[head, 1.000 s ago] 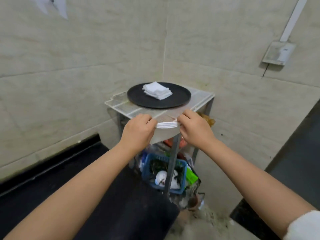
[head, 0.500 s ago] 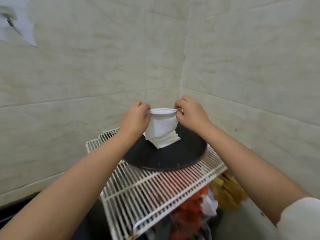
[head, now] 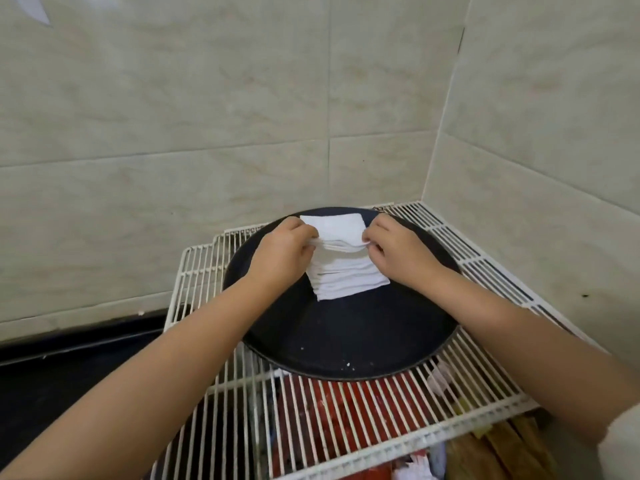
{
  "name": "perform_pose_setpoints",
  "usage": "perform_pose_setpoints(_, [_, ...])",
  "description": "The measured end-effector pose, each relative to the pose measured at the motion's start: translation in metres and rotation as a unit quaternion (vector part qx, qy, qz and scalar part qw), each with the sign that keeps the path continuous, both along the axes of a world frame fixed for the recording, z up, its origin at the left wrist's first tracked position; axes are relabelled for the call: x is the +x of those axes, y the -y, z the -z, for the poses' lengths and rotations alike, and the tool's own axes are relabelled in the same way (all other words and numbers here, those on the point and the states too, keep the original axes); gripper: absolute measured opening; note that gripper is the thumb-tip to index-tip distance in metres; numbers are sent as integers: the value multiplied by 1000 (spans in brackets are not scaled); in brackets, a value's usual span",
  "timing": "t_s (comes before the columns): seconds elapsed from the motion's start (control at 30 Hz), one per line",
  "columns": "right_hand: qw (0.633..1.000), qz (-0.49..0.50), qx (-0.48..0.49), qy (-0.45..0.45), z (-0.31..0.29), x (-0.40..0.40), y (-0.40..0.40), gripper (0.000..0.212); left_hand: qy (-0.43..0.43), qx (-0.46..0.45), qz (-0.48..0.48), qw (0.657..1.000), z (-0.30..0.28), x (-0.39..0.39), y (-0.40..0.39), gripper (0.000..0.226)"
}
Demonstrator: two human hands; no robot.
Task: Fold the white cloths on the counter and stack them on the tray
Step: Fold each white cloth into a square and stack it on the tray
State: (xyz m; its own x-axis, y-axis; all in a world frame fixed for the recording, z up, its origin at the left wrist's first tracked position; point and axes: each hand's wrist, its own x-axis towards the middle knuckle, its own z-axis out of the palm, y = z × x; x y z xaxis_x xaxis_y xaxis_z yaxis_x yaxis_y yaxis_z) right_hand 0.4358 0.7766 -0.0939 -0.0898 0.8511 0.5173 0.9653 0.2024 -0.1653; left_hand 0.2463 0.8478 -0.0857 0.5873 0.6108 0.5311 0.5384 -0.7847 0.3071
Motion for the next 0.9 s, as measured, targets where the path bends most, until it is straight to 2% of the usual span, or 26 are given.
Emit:
perform_pose_setpoints(0.13, [1000,5,-27,5,-1,5,2,11,-31,9,22,999,-1,-1,8,16])
perform_pose_setpoints(0.2, [999,12,-45,10,-1,8,5,13,-50,-14,6,999,-1,0,12,20])
perform_pose_setpoints(0.3, [995,21,-97,27,-1,6,10,15,-146,-24,-31,989,1,-1,17,29])
perform_pose_setpoints(0.4, [984,37,-164,60,-7,5,13,19,-169,-36,-46,984,0,-5,23,33])
perform_pose_setpoints(0.5, [978,49,-183,87,-19,4,14,22,-201,-29,-65,977,0,-7,28,38])
perform_pose_setpoints(0.7, [979,18,-175,99,-57,-35,-5,37,-182,-43,-263,947,-20,-38,41,38])
perform_pose_setpoints(0.8, [989,-28,-105,100,-74,-93,-16,41,-164,-22,-333,928,-40,-87,50,41])
perform_pose_setpoints(0.9, [988,-103,-58,99,-83,-170,-13,52,-188,-2,-408,893,-57,-155,70,51])
